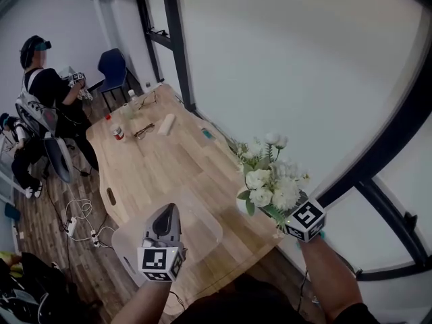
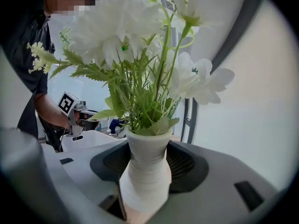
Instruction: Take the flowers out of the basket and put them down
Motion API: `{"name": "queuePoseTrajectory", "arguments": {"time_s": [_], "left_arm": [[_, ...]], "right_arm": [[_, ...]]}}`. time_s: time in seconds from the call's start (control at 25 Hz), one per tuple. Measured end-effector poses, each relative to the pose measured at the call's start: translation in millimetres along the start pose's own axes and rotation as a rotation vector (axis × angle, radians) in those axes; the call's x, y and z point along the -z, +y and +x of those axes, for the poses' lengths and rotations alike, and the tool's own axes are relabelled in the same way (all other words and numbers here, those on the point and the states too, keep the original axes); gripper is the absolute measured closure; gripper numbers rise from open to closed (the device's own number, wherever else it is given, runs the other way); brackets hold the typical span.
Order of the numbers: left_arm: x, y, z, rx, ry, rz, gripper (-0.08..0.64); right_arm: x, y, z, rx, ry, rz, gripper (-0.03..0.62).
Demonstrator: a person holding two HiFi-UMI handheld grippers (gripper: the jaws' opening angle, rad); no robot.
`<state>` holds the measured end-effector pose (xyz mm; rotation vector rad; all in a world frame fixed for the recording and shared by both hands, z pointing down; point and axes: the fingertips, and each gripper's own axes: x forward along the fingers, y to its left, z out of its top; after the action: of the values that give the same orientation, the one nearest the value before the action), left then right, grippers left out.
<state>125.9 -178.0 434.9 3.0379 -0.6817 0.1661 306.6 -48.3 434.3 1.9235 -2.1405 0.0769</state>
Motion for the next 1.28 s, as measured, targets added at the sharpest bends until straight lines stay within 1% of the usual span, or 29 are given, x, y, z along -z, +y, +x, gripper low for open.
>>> {"name": "queuePoseTrajectory", "arguments": {"time_s": [0.08, 0.2, 0.32, 0.56, 0.84, 1.04, 1.12, 1.28], "left_arm": [[-3.0, -4.2, 7.1, 0.017, -0.009, 0.012, 0.555], [-0.8, -9.2, 13.4, 0.034, 0.008, 0.007, 0.555], [0.2, -10.9, 17.4, 0.047, -0.003, 0.023, 0.555], [10.6, -11.6, 19.5, 0.061, 0.01, 0.035, 0.554], [25.2, -2.6, 26.0, 0.046, 0.018, 0.018, 0.555], [23.4, -4.7, 30.4, 0.053, -0.007, -0.005, 0.555], [21.2, -7.3, 31.9, 0.053, -0.016, -0.003, 0.555], [24.3, -12.7, 35.2, 0.041, -0.006, 0.022, 0.555]], "right_arm": [[5.6, -3.0, -6.0, 0.023, 0.005, 0.004, 0.334], [15.8, -6.8, -11.4, 0.059, 0.013, 0.018, 0.334], [25.6, -9.6, -13.5, 0.089, 0.022, 0.041, 0.336], [42.6, -13.3, -13.2, 0.123, 0.031, 0.061, 0.335], [75.4, -17.0, -8.9, 0.157, 0.059, 0.103, 0.336], [96.0, -22.9, -5.1, 0.188, 0.074, 0.11, 0.334], [105.4, -24.2, -4.0, 0.198, 0.071, 0.129, 0.335], [119.9, -26.6, -1.7, 0.206, 0.073, 0.137, 0.334]]}}
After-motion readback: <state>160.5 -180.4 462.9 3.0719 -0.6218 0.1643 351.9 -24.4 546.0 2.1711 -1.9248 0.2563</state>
